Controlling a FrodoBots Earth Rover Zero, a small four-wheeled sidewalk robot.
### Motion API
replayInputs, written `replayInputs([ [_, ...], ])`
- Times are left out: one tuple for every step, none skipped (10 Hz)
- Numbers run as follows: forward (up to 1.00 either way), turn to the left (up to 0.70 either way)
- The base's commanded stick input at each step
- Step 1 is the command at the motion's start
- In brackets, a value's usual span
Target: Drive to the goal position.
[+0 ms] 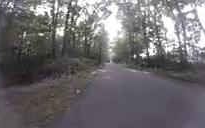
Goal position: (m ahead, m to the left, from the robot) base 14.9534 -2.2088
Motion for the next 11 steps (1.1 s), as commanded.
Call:
replayInputs([
  [0.7,-0.1],
  [0.7,-0.01],
  [0.7,-0.01],
  [0.7,-0.01],
  [0.7,-0.01],
  [0.7,-0.01],
  [0.7,-0.01],
  [0.7,-0.01],
  [0.7,-0.01],
  [0.7,-0.01],
  [0.7,-0.01],
])
